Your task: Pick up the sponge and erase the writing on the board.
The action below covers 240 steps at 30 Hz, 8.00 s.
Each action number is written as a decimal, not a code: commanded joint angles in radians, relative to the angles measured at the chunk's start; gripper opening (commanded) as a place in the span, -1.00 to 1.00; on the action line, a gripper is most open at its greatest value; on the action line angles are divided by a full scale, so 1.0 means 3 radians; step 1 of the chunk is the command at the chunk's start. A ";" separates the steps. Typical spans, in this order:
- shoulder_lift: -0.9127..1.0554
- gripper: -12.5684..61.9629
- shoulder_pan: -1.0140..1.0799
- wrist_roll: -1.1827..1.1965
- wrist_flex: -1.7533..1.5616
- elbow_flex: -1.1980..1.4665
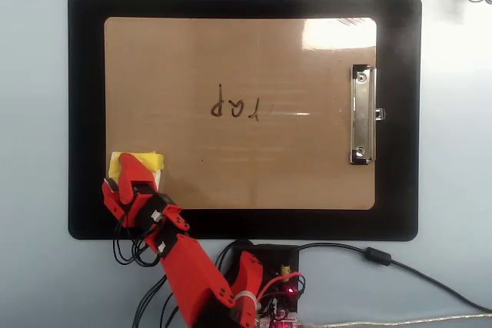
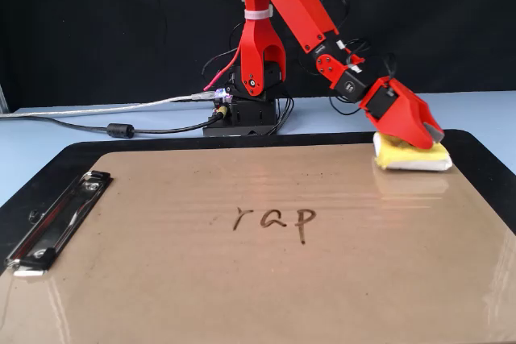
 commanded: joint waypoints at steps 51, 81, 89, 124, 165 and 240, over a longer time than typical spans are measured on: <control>0.0527 -0.88 0.1340 0.0348 -0.0701 0.0905; -0.0706 -0.88 0.3814 0.0614 -0.1028 -0.0184; -0.0823 -0.88 0.3768 0.0588 -0.1099 -0.0020; -0.0910 -0.88 0.3584 0.0547 -0.0864 -0.0706; -0.1621 -0.88 0.2874 -0.0031 -0.0920 -0.1350; -0.1023 -0.88 0.3953 0.0153 -0.0956 -0.0337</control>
